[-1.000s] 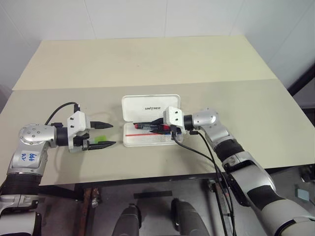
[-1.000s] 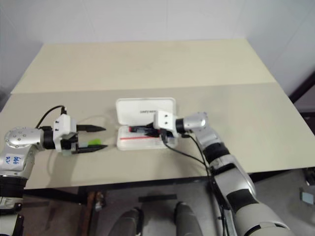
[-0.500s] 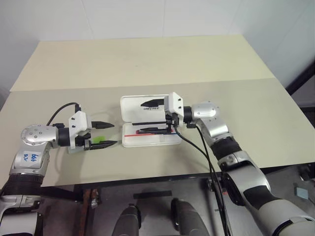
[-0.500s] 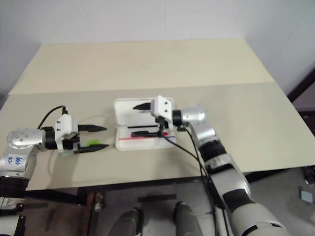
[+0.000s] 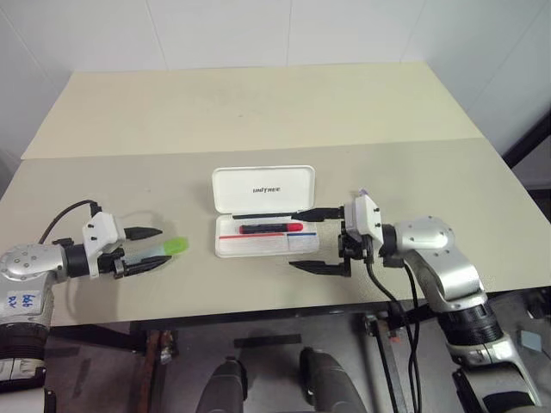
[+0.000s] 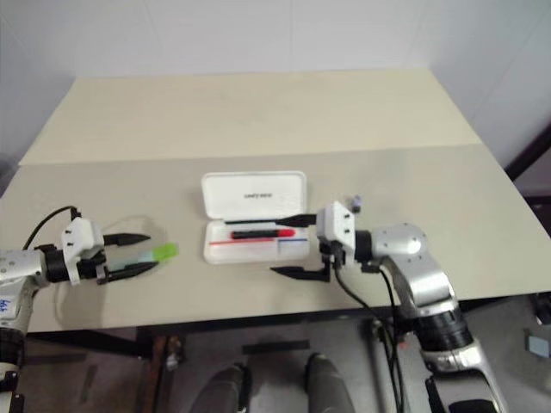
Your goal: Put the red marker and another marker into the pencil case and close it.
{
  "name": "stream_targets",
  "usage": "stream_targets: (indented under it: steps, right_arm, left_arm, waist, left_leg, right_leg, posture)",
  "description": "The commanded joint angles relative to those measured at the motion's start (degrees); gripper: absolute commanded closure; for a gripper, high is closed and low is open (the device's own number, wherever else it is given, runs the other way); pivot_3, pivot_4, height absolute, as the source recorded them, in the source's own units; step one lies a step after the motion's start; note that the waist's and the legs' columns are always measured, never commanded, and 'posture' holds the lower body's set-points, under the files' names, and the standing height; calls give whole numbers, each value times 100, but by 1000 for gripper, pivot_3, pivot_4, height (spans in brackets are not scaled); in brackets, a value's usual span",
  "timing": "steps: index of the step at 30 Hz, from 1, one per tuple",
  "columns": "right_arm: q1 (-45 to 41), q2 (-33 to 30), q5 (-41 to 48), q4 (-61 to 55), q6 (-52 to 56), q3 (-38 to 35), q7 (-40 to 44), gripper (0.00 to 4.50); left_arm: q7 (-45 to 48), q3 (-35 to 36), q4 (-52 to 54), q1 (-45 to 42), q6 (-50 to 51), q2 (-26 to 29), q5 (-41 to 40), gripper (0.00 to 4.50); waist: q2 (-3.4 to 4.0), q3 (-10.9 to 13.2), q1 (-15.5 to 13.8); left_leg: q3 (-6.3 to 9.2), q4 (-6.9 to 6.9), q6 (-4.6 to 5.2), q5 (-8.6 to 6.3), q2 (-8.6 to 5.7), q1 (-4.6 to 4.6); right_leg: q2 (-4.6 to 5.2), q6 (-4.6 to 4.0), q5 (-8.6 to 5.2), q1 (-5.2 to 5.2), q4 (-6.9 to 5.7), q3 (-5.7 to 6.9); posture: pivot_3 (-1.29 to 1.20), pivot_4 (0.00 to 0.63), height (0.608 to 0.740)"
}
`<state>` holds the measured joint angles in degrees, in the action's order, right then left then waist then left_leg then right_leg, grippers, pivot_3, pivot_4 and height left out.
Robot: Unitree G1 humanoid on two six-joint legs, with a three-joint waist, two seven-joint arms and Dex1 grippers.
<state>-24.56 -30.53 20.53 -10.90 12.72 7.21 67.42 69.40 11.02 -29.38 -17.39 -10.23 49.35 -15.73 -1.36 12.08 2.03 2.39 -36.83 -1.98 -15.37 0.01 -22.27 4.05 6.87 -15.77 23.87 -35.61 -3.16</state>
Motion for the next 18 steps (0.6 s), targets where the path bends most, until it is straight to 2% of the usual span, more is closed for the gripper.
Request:
stream_targets:
  steps: [1, 5, 11, 12, 18]
  right_arm:
    - [94, -188, 205, -432, 172, -231, -145, 19]
    - [265, -458, 243, -581, 274, -380, -215, 19]
    - [291, -533, 279, -678, 265, -405, -333, 19]
    - [289, -539, 285, -690, 263, -409, -338, 0]
    - [261, -550, 299, -718, 233, -430, -383, 0]
  left_arm:
    - [20, 71, -343, -114, -230, 85, 61, 1341]
    - [175, -169, -1047, -486, -385, 48, 268, 1341]
    - [213, -441, -1962, -1057, -665, -50, 572, 1341]
    - [282, -459, -2050, -1118, -642, -72, 555, 1731]
    - [420, -536, -2178, -1199, -728, -135, 551, 3420]
  waist:
    - [0, 0, -26]
    - [-3, -2, -59]
    - [-2, -2, -63]
    - [-1, -3, -65]
    - [1, -3, -65]
  left_leg:
    - [0, -1, 0, 0, -1, -1]
    - [-1, -3, 0, 0, -5, -3]
    - [5, -10, 4, 2, -10, 8]
    - [5, -12, 6, 3, -10, 11]
    - [12, -17, 22, 20, -11, 20]
  right_leg:
    - [3, 0, 0, -1, 2, -1]
    - [7, 1, 0, -4, 6, 7]
    - [9, 2, 1, -24, 6, 17]
    - [9, 2, 2, -26, 3, 17]
    - [14, -9, 10, -39, 0, 22]
  posture:
    - [0, 150, 740]
    - [0, 150, 740]
    - [0, 150, 740]
    - [0, 150, 740]
    - [0, 150, 740]
